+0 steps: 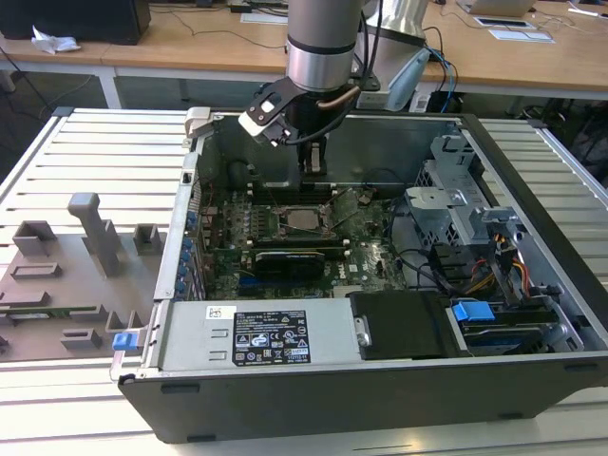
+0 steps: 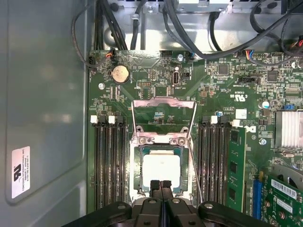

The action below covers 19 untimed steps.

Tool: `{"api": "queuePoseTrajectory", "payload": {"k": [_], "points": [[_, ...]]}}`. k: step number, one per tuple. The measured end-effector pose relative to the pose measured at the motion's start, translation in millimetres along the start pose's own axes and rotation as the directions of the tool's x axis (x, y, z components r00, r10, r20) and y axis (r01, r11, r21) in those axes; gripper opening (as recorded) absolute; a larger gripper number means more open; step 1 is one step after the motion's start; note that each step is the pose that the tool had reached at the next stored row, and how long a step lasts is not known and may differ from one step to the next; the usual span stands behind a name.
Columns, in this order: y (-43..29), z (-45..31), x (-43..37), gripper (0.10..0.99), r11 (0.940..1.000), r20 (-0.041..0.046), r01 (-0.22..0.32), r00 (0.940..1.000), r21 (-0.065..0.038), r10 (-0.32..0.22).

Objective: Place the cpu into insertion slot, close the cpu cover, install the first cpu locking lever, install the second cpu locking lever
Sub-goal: 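Place the cpu into insertion slot, then close the cpu cover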

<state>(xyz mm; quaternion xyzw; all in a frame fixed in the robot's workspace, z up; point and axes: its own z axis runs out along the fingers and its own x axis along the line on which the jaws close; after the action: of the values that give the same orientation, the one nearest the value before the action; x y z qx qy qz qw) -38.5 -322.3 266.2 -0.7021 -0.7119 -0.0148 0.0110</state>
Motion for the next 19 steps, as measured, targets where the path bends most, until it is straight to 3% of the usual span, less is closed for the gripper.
{"api": "queuePoseTrajectory", "payload": {"k": [10, 19], "points": [[0.7, -0.3, 0.0, 0.106, 1.0000, 0.0003, 0.000, 1.0000, 0.000, 0.000], [10.6, -0.2, -0.2, 0.106, 1.0000, 0.0033, 0.000, 1.0000, 0.000, 0.000]]}}
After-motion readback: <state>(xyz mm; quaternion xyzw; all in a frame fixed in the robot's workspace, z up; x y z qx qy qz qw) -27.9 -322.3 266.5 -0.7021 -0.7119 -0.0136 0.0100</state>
